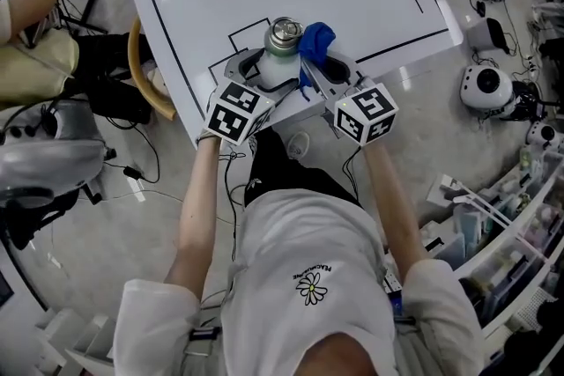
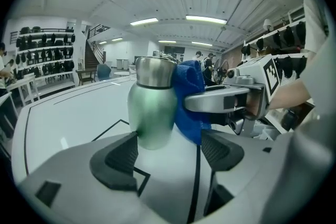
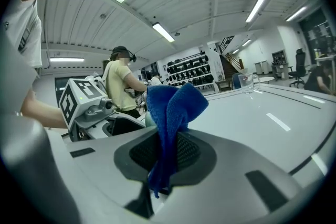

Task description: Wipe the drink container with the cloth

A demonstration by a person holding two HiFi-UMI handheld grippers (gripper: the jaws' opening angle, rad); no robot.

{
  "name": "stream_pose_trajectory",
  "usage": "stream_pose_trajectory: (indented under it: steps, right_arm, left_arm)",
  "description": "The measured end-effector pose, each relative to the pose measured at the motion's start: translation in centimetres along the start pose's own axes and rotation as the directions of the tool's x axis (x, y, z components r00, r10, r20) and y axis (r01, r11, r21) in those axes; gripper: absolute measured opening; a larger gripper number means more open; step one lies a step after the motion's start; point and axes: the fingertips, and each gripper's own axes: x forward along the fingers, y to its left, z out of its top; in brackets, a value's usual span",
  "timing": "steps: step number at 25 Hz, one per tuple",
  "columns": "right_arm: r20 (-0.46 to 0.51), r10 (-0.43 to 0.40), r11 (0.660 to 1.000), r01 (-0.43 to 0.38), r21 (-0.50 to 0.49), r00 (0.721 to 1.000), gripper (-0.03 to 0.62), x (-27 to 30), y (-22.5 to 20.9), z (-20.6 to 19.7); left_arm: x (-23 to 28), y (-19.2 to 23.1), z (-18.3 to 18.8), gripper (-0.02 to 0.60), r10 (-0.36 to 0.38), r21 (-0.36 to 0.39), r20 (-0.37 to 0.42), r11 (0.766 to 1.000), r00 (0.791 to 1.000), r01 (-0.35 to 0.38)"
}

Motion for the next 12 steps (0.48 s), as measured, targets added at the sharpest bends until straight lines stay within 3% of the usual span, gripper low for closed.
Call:
stream_pose_trajectory:
  steps: [7, 12]
  right_arm:
    - [-0.012, 0.029, 0.999, -0.03, -0.019, 1.0, 0.043, -0.2, 1.5, -0.2]
    - [-0.015, 0.026, 0.999, -0.026, -0.019, 1.0, 0.042, 0.0, 1.2, -0.1]
  left_arm:
    - [-0.7, -1.5, -0.5, 0.365, -0.023, -0.002, 0.007, 1.0, 1.0, 0.023]
    - [-0.8, 1.0, 0.5, 0.365, 0.015, 0.011, 0.03, 1.0, 0.999, -0.015]
